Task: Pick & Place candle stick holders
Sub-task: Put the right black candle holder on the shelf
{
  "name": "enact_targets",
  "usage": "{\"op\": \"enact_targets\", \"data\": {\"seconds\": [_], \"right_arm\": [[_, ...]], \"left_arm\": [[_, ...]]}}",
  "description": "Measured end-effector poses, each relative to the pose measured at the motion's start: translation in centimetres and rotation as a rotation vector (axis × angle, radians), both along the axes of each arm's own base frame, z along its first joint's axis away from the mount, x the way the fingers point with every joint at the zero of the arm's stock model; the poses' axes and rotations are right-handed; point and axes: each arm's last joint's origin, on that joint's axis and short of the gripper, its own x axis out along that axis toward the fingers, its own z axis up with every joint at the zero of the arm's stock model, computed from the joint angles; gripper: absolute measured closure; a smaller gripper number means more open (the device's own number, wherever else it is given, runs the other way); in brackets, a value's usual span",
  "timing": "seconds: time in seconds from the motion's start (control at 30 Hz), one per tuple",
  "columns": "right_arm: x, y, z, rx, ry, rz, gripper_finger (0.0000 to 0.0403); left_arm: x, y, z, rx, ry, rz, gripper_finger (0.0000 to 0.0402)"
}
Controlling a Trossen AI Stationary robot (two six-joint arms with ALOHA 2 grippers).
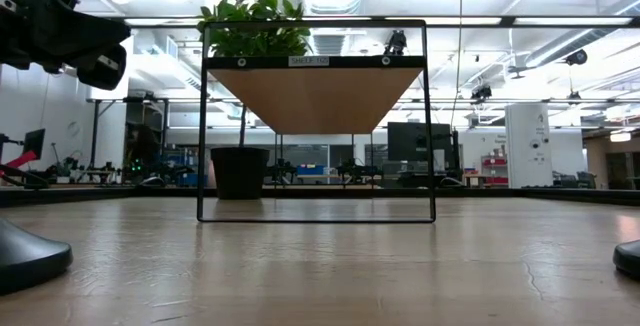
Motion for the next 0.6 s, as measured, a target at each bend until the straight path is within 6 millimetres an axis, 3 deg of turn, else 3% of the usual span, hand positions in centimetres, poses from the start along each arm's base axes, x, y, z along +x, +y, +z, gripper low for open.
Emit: {"op": "enact_targets", "data": {"seconds": [0.3, 0.47, 0.6], "right_arm": [[-7.4, 5.1, -3.8, 0.064, -0.022, 0.030, 0.0394], [-9.7, 8.0, -7.8, 0.163, -0.044, 0.046, 0.0394], [-10.3, 10.0, -11.9, 0.216, -0.047, 0.065, 0.0394]], "left_arm": [[0.0, 0.0, 0.0, 0.000, 0.000, -0.001, 0.0401], [0.0, 0.0, 0.0, 0.000, 0.000, 0.000, 0.0401], [0.0, 0.0, 0.0, 0.000, 0.000, 0.000, 0.0401]]}}
